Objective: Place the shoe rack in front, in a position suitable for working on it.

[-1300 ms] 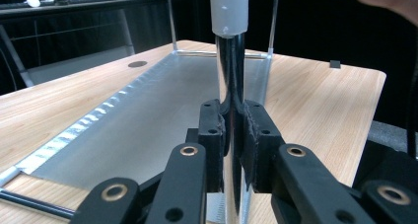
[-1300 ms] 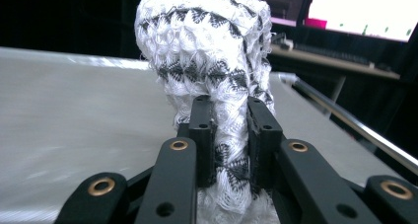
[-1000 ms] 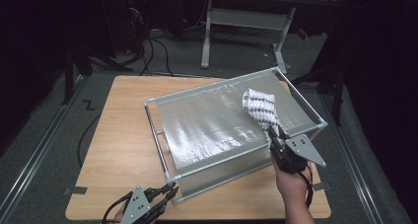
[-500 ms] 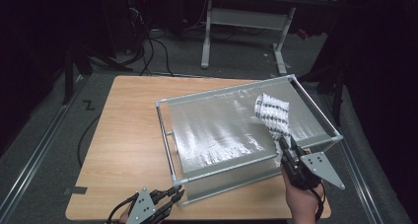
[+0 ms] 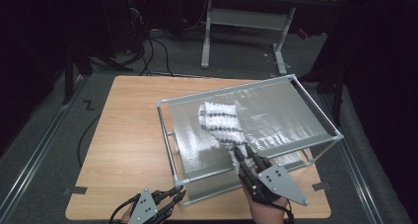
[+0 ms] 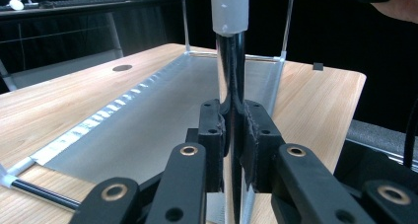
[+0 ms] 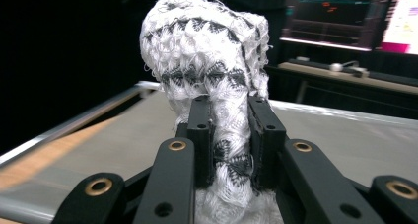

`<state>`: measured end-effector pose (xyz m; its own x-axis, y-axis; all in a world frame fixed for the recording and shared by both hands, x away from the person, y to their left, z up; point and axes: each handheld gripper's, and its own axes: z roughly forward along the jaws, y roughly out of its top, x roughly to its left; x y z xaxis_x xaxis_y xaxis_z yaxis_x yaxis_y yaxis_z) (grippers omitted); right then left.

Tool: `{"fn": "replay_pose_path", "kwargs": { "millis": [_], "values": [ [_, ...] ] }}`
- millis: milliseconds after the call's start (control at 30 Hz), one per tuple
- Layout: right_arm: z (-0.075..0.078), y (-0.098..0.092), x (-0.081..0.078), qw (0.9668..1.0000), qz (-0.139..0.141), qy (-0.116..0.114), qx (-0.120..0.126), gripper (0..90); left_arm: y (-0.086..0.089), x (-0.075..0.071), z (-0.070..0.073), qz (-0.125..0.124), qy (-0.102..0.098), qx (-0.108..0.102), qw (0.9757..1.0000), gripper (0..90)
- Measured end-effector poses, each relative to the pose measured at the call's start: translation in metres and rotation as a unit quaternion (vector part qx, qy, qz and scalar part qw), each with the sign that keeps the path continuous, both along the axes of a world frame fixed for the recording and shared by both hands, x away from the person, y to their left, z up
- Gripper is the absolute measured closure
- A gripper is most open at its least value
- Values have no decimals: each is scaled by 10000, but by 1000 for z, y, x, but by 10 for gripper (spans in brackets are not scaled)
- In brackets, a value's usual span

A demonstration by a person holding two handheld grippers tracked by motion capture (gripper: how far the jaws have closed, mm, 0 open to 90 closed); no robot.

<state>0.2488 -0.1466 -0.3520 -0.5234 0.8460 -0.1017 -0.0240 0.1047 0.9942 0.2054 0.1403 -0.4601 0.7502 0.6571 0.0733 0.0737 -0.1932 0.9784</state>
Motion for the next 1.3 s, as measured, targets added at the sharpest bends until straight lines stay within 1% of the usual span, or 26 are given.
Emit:
{"fn": "replay_pose_path", "kwargs": {
  "millis": [133, 200, 333, 400, 467, 600, 633, 700, 767, 833, 933, 1000, 1067, 1200, 1233, 1300],
  "values": [
    [-3, 22, -1, 9997, 221, 109, -44, 750, 0, 0, 0, -9, 0, 8, 10000, 799],
    [-7, 30, -1, 9995, 251, 183, -97, 748, 0, 0, 0, -13, 7, 2, 10000, 799],
    [-15, 39, -1, 9987, 349, 328, -149, 740, 0, 0, 0, -21, 4, 3, 10000, 799],
    [-17, 43, -2, 9984, 406, 357, -164, 729, 0, 0, 0, -27, 2, 4, 10000, 799],
    [-18, 46, -4, 9979, 508, 364, -166, 703, 1, 0, 0, -29, 0, 7, 10000, 799],
    [-18, 51, -8, 9965, 750, 367, -66, 594, 1, 0, 0, -26, 6, 20, 10000, 799],
    [-17, 51, -8, 9959, 828, 354, -50, 573, 1, 0, 0, -24, 4, 22, 10000, 798],
    [-16, 50, -11, 9955, 898, 296, -40, 545, 1, 0, 0, -26, 4, 22, 10000, 798],
    [-15, 47, -14, 9956, 905, 234, -54, 548, 1, 0, 0, -27, 3, 21, 10000, 798],
    [-16, 42, -17, 9965, 811, 166, -87, 565, 1, 0, 0, -27, 0, 20, 10000, 798],
    [-19, 36, -16, 9974, 687, 211, -103, 608, 1, 0, 0, -17, -4, 20, 10000, 798],
    [-23, 36, -13, 9965, 751, 339, -116, 653, 0, 0, 0, -10, -5, 21, 10000, 798],
    [-26, 41, -14, 9953, 883, 381, -151, 686, 0, 0, 0, -3, -6, 22, 10000, 798],
    [-26, 56, -22, 9927, 1154, 286, -210, 695, 0, 0, 0, 6, -10, 20, 10000, 798],
    [-26, 58, -23, 9924, 1184, 268, -208, 690, 0, -1, 0, 6, -9, 35, 10000, 797],
    [-24, 63, -24, 9925, 1195, 157, -210, 644, 0, -1, 0, 8, -9, 34, 10000, 798]
  ]
}}
